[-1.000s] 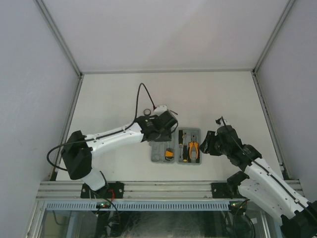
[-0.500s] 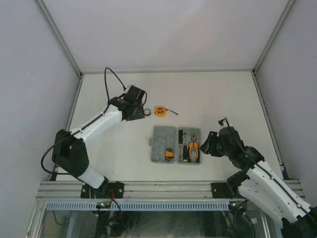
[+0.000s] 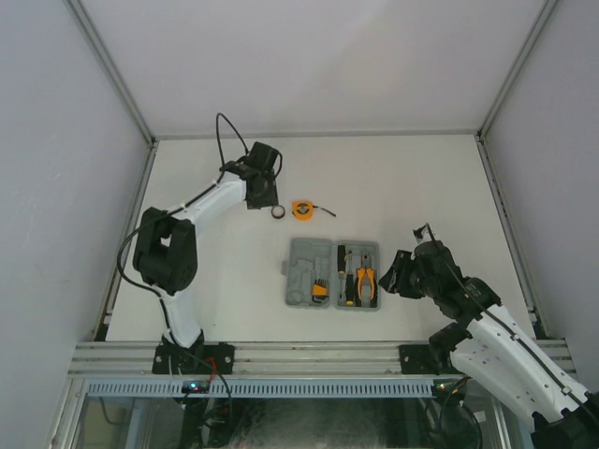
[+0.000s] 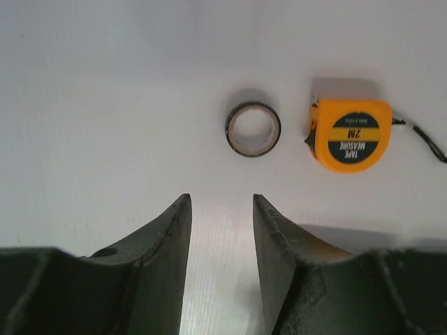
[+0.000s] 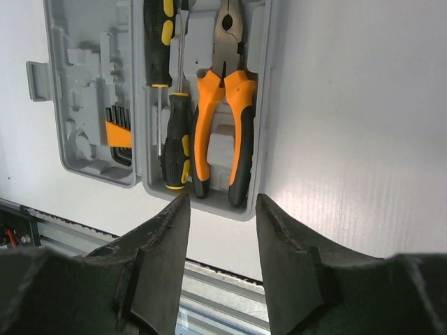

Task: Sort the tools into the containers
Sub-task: Place the wrench in the storage box, then pick up the engineering item from the center of the board.

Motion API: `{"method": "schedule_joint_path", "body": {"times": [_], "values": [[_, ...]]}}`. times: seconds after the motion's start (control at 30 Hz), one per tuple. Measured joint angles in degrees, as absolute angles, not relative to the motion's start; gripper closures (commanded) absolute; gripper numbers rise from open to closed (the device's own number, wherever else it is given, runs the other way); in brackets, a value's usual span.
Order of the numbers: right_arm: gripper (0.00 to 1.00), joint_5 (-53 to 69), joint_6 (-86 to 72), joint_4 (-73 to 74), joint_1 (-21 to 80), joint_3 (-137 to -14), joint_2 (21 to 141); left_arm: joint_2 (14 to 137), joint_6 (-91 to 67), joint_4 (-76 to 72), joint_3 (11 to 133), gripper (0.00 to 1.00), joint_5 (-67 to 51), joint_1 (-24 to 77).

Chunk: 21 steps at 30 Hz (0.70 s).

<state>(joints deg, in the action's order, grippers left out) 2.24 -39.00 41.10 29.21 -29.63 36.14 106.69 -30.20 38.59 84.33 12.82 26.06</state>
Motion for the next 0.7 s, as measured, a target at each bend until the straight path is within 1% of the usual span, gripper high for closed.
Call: {"method": "schedule_joint_path", "body": {"times": [0.2,0.43,0.7], "values": [[0.57,2.22,-39.00,41.08,29.21,-29.63,36.18,110.72,-29.12,37.67,87.20,0.57,11.88,24.38],[0.57,2.17,-38.94,41.08,29.21,-29.63,36.23,114.48,-28.80,37.87,87.96,0.57,10.00,24.36],[0.57,2.17,-38.87,41.08,29.21,-29.63,36.27,117.67,-28.82,39.13,92.29,0.57,8.84,24.34]]}}
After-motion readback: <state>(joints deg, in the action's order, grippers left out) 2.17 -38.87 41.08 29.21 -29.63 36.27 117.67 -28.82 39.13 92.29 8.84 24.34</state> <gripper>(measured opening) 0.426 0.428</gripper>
